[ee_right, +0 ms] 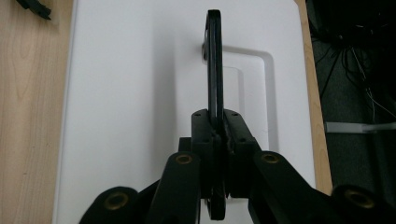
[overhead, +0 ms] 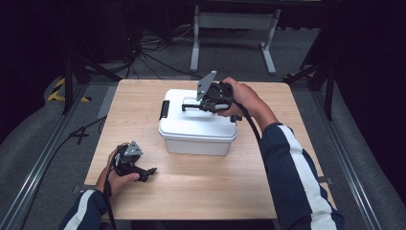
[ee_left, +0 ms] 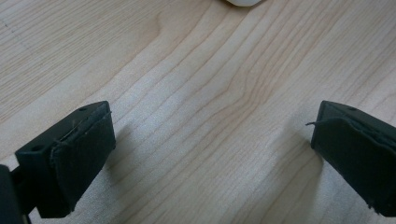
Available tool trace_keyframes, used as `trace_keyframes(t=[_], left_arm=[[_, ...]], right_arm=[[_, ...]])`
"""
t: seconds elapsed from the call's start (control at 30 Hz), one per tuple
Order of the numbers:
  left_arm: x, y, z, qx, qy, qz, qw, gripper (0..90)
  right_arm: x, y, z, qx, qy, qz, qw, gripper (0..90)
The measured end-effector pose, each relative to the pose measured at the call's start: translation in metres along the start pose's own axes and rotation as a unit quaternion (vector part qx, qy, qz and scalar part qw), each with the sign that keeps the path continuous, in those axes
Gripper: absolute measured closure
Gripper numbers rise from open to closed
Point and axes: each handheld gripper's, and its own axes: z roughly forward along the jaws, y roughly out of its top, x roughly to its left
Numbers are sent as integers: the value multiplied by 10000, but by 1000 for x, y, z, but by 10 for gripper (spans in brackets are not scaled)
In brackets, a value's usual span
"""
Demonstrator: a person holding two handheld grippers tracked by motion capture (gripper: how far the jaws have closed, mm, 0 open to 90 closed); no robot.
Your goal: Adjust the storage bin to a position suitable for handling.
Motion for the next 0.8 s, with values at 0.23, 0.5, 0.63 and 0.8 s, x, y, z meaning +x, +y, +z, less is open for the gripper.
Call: trace_keyframes(t=[0.23, 0.5, 0.63, 0.8], left_arm=[[0, 0, 0, 13, -15, -19, 10000, 2], [0, 0, -1, 35, -26, -12, 10000, 2], [0, 0, -1, 33, -24, -17, 10000, 2], [-1, 0, -1, 48, -24, -38, 10000, 2]], right_arm=[[0, 0, -10, -63, -67, -87, 9999, 850], [-1, -2, -25, -200, -87, -121, 9997, 851], [-1, -6, -32, -285, -115, -56, 9995, 850], [-1, -15, -42, -339, -151, 27, 9993, 851]])
